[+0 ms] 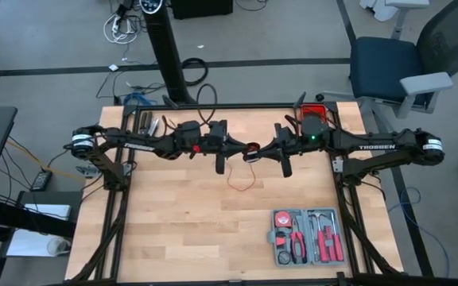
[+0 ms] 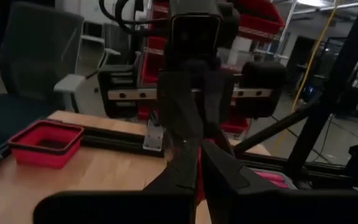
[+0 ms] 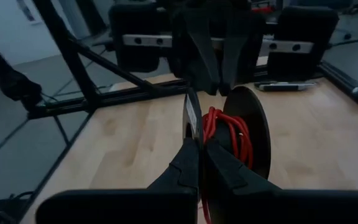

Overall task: Coil cords
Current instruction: Coil the wire

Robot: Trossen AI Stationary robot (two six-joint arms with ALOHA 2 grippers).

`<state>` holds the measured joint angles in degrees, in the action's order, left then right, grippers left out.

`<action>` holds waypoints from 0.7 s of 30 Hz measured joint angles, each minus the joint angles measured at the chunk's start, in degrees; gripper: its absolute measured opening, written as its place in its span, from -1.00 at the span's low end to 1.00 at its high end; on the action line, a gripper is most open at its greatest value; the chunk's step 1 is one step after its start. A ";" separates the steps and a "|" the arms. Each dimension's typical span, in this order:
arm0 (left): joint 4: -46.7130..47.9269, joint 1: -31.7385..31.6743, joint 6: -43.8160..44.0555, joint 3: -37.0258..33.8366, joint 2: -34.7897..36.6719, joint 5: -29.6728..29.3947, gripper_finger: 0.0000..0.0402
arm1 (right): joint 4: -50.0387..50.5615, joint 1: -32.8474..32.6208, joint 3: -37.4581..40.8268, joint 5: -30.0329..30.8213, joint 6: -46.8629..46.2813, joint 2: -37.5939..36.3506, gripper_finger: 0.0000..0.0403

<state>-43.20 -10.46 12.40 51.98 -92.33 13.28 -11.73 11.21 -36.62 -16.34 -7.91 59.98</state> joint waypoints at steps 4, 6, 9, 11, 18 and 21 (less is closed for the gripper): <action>1.58 -0.02 0.03 0.64 0.00 -0.17 -0.87 | 0.16 -1.86 0.00 5.32 1.70 -0.05 -0.98; 1.42 -0.02 -0.19 0.64 0.00 -0.55 -0.85 | 0.29 -2.31 0.00 5.80 2.33 -0.18 -0.98; 1.50 -0.02 -0.84 0.75 0.00 -0.12 -0.79 | 0.52 -2.48 0.00 3.96 2.54 -0.19 -0.98; 1.80 0.00 -2.06 0.75 0.00 1.39 -0.75 | 1.17 -2.47 0.00 2.92 2.52 -0.19 -0.97; 1.77 -0.22 -2.80 0.75 0.00 2.84 -0.71 | 1.49 -2.61 0.00 3.99 4.08 -0.15 -0.97; 1.78 -0.51 -2.70 0.75 0.00 -0.51 -0.71 | 2.80 -2.80 0.00 4.15 4.59 -0.13 -0.97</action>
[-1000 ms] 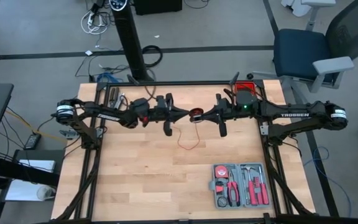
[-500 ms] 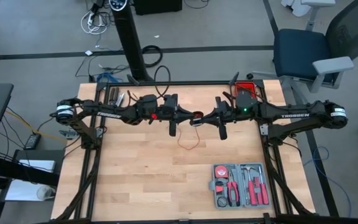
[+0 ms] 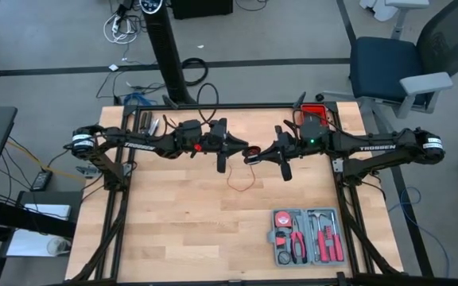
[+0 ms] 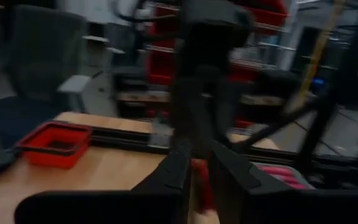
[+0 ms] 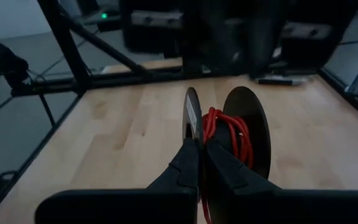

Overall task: Coil cords
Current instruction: Coil the wire

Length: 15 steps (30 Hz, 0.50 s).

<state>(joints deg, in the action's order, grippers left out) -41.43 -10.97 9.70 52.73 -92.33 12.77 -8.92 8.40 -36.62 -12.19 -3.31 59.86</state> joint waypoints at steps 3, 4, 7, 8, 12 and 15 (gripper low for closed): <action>0.06 -0.67 -0.13 0.00 0.00 -1.78 -0.69 | 1.64 -0.04 0.00 -0.02 0.49 0.00 -0.97; 0.04 -0.79 -0.16 0.00 0.00 -1.93 -0.68 | 1.78 -0.04 0.00 0.03 0.54 0.00 -0.97; 0.24 -0.98 -0.62 0.00 0.00 -1.57 -0.64 | 2.69 -0.02 0.00 2.11 0.58 0.00 -0.97; 0.60 -0.98 -1.06 -0.01 0.00 -1.02 -0.63 | 2.75 -0.03 0.00 2.63 0.75 0.00 -0.97; 4.21 -1.04 -3.30 -0.02 -0.02 -0.11 -0.62 | 2.95 -0.56 0.00 4.51 1.49 0.00 -0.97; 5.35 -1.41 -3.46 -0.02 -0.02 -0.37 -0.62 | 2.95 -1.35 0.00 7.09 2.32 0.00 -0.97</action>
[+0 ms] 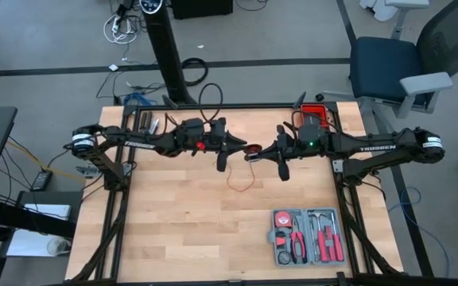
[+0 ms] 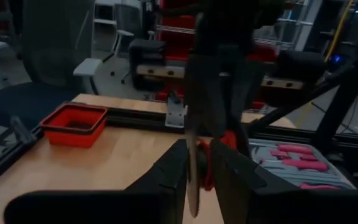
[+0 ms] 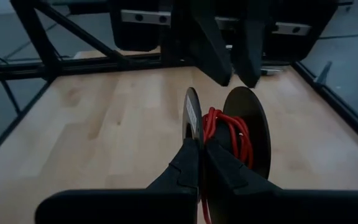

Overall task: Coil cords
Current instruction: Coil the wire

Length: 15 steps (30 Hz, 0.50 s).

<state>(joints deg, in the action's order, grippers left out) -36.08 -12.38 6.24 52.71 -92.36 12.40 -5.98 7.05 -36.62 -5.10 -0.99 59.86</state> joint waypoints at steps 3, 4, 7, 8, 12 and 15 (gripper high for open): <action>0.89 -0.49 0.15 0.00 0.00 -1.01 -0.62 | 0.26 -0.31 0.00 1.37 0.54 0.00 -0.97; 1.33 -0.54 -0.21 0.00 0.20 -1.22 -0.61 | 0.41 -0.31 0.00 1.35 0.69 0.02 -0.97; 1.75 -0.57 -1.62 0.00 0.59 -1.24 -0.57 | 0.49 -0.31 0.00 1.26 1.19 0.02 -0.97; 1.78 -0.57 -1.63 0.00 0.59 -1.24 -0.54 | 0.55 -0.31 0.00 1.18 1.35 0.02 -0.97; 2.89 -0.68 -1.75 0.00 0.59 -1.24 -0.46 | 0.52 -0.31 0.00 1.29 2.60 0.02 -0.97; 4.44 -0.73 -2.86 0.00 0.59 -1.24 -0.45 | 0.02 -0.31 0.00 1.68 2.98 0.02 -0.97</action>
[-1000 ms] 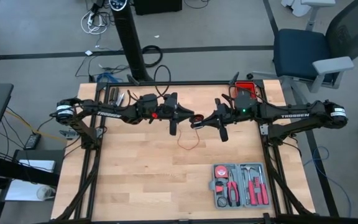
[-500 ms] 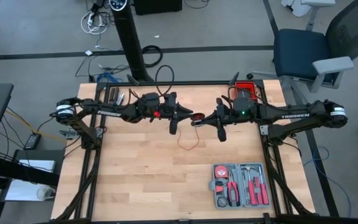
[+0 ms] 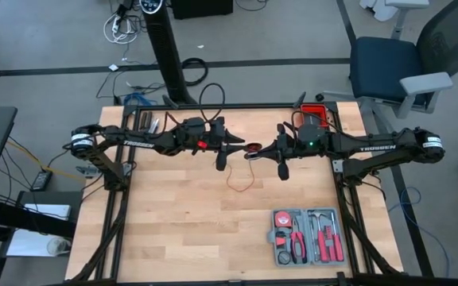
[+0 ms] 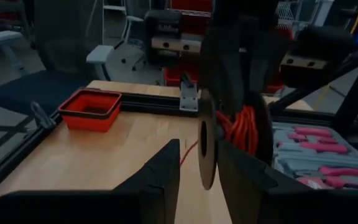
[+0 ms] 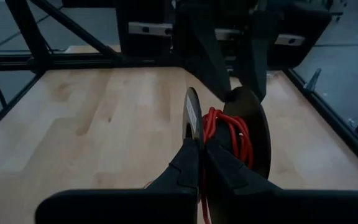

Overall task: Coil cords
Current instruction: Coil the wire

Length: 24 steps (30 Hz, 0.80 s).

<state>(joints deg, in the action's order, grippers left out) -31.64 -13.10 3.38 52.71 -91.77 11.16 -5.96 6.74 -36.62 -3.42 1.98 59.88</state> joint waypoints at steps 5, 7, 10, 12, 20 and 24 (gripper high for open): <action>-0.19 -0.02 -0.38 0.00 0.00 -0.56 -0.45 | -2.98 0.00 0.00 0.02 1.15 0.00 -0.97; -0.21 -0.02 -0.38 0.00 0.00 -0.87 -0.45 | -4.41 0.00 0.00 0.04 1.20 0.00 -0.97; -0.79 -0.02 -0.38 0.00 0.00 -0.90 -0.47 | -5.94 0.00 0.00 0.02 1.24 0.00 -0.97; -1.56 0.07 -0.61 0.00 0.00 -0.86 -0.58 | -6.41 0.00 0.00 0.05 1.24 0.00 -0.97; -1.06 1.09 -3.44 -0.11 0.00 -0.79 -0.98 | -11.09 -1.11 0.00 -0.31 -0.52 3.20 -0.74; -0.68 1.07 -3.01 -0.11 -0.02 -0.74 -0.99 | -10.37 -1.11 0.00 -0.20 -2.64 2.31 -0.55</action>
<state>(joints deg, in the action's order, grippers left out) -32.32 -12.03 0.38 52.60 -91.79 10.42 -16.33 5.63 -36.62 -3.62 -0.65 62.18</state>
